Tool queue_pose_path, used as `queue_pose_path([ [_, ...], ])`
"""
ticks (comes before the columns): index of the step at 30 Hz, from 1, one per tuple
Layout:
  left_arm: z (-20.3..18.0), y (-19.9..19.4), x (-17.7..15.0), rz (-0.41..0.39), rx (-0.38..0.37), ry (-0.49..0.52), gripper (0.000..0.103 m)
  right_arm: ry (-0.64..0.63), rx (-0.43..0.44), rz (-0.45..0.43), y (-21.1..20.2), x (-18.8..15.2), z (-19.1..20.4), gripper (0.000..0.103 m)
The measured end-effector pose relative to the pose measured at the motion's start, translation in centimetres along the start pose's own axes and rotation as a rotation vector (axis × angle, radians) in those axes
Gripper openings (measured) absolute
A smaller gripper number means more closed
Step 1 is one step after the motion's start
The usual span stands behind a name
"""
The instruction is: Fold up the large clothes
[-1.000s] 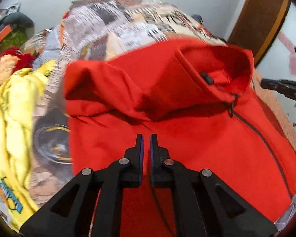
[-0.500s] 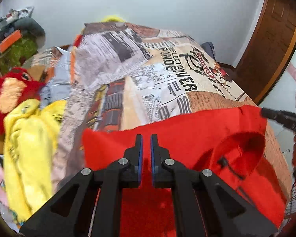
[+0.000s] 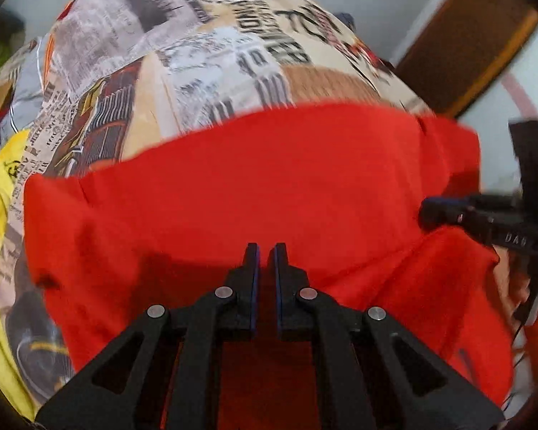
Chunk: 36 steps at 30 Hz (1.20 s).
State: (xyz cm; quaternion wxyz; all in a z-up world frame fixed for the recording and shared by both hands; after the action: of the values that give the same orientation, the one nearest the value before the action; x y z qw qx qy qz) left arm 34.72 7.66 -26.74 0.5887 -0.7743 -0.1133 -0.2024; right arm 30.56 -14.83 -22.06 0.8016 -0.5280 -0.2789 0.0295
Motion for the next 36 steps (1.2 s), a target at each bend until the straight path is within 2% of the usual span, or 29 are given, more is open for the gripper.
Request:
queue_pose_path([
  [3,-1.2,-0.7,-2.7,0.020,0.044,0.076,0.009,-0.084,-0.060,0.015,-0.8,-2.5,0.9,0.011],
  [4,-1.7,-1.5,-3.9,-0.014,0.098,0.113,0.010,-0.100,-0.074,0.007,-1.2,-3.2,1.1,0.013],
  [7,-2.7,-3.2,-6.3,-0.056,0.184,0.172,0.012,-0.081,-0.079,-0.012,-2.3,-4.2,1.2,0.016],
  [8,-2.9,-3.9,-6.9,-0.068,0.195,0.172,0.014,-0.070,-0.080,-0.015,-2.5,-4.4,1.2,0.016],
  [13,-2.0,-5.9,-7.7,-0.069,0.200,0.133,0.046,-0.079,-0.102,-0.032,-3.5,-3.6,1.8,0.017],
  [15,-0.9,-7.0,-7.2,-0.088,0.191,0.089,0.049,-0.095,-0.122,-0.053,-4.2,-3.2,2.0,0.019],
  [17,0.5,-8.1,-6.2,-0.120,0.217,0.035,0.060,-0.107,-0.145,-0.081,-4.5,-2.3,2.1,0.025],
  [19,2.1,-9.4,-5.1,-0.172,0.271,-0.024,0.078,-0.121,-0.183,-0.128,-5.1,-1.5,2.0,0.043],
  [22,5.1,-10.8,-3.1,-0.260,0.328,-0.121,0.088,-0.140,-0.247,-0.184,-5.2,-0.3,1.9,0.062],
  [25,8.2,-10.4,-1.3,-0.294,0.346,-0.221,0.091,-0.155,-0.272,-0.204,-4.5,0.9,1.6,0.068],
  [27,9.5,-9.3,-0.6,-0.279,0.344,-0.256,0.091,-0.159,-0.283,-0.195,-3.3,1.6,1.3,0.068],
  [30,11.3,-5.8,-0.3,-0.200,0.370,-0.281,0.091,-0.146,-0.282,-0.149,-1.2,2.2,0.4,0.068],
  [33,12.6,-2.9,-1.4,-0.125,0.459,-0.268,0.091,-0.122,-0.295,-0.092,0.4,2.0,-1.3,0.068],
  [36,13.8,-1.4,-3.4,-0.065,0.542,-0.247,0.091,-0.098,-0.341,-0.083,0.5,1.3,-3.5,0.068],
])
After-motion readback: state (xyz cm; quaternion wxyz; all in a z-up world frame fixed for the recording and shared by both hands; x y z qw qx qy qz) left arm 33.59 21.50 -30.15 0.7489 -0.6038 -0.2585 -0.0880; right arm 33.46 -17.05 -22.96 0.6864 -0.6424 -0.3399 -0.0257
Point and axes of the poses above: each gripper's, at about its wrist camera, not at the fingertips, and y roughly the way its jaws point, z to its left, x to its top, the point moved 2 cm from there along y, roughly the way its jaws point, and after that the axes turned 2 degrees about -z, right-handed, at the moved point
